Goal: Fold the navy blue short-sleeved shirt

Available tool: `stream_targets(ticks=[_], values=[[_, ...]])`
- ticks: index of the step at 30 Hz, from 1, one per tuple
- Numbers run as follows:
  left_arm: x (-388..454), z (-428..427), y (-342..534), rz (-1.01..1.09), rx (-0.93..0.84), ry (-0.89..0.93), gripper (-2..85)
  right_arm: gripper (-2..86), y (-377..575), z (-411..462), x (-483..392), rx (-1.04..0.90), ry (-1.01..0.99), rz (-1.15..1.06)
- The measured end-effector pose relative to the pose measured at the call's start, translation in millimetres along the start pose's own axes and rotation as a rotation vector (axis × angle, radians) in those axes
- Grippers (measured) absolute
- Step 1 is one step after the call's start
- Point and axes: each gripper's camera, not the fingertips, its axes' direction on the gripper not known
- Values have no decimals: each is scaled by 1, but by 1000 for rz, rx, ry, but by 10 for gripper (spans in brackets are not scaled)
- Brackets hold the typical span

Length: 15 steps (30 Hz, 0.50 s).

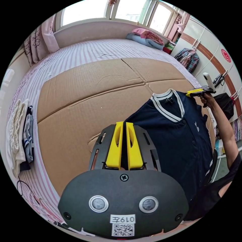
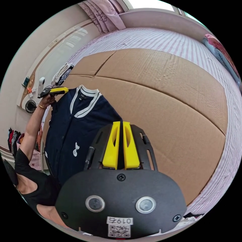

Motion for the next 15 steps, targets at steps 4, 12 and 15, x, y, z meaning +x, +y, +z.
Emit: stream_targets(ticks=[4,12,15], values=[[-6,-2,-2,-43,-27,12,24,25,1,4,2,-1,0,-5],[-17,-18,6,-79,19,82,50,66,7,15,22,40,-90,40],[-16,-14,6,-68,-30,57,38,25,12,23,31,66,-136,56]])
